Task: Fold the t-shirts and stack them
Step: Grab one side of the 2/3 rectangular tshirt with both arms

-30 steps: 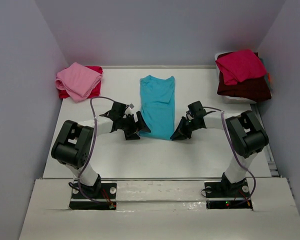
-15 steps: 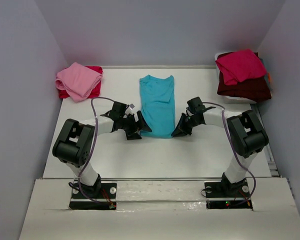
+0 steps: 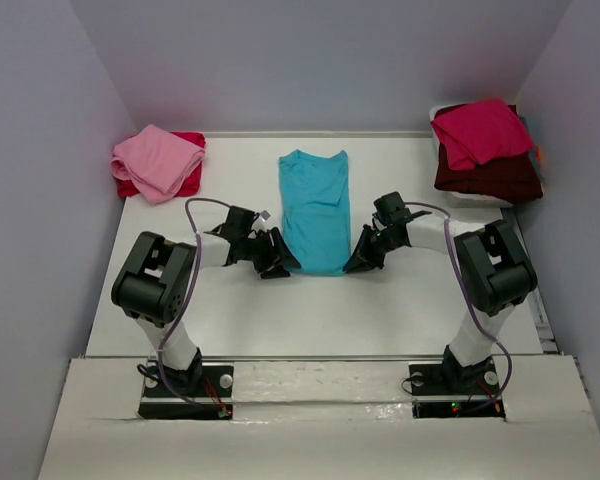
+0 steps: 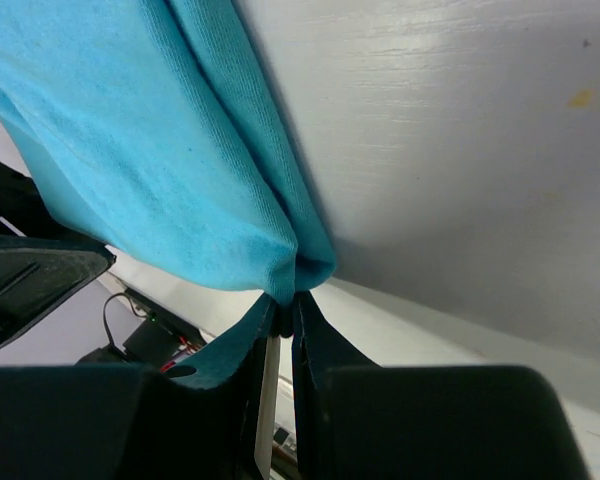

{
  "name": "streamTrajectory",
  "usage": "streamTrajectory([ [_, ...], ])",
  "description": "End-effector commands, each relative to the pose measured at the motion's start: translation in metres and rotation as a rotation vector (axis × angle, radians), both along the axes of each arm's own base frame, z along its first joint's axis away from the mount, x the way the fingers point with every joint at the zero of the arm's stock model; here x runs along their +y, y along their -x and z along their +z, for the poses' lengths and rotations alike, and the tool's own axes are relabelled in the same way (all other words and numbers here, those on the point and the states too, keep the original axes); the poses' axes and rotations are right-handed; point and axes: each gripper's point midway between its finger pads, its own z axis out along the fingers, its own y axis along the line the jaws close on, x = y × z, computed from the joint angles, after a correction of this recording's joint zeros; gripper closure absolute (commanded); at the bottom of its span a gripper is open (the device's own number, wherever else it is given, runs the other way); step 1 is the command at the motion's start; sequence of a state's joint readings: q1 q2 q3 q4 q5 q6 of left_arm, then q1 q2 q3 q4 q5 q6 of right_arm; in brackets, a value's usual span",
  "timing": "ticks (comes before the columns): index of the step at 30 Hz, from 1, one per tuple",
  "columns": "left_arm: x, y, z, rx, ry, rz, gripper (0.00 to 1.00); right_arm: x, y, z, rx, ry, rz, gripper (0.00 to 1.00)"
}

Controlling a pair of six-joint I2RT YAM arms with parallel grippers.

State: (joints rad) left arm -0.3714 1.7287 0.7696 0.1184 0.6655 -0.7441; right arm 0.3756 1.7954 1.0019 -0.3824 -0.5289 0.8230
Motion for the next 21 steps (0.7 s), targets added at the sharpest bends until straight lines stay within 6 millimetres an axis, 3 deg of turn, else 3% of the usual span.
streamTrajectory([
  [1,0.032,0.021,-0.038,0.057,-0.199,0.025,0.41,0.005,-0.008,0.009,-0.042,-0.001,0.018,0.86],
  [7,0.04,0.029,-0.037,0.056,-0.236,0.027,0.4,0.005,-0.007,0.006,-0.038,-0.001,0.022,0.86],
  [11,0.042,0.034,-0.046,0.08,-0.247,0.025,0.28,0.005,-0.008,0.008,-0.041,-0.002,0.023,0.86],
  [21,0.049,0.018,-0.058,0.076,-0.326,0.038,0.25,0.002,-0.004,0.011,-0.047,0.014,0.035,0.86],
])
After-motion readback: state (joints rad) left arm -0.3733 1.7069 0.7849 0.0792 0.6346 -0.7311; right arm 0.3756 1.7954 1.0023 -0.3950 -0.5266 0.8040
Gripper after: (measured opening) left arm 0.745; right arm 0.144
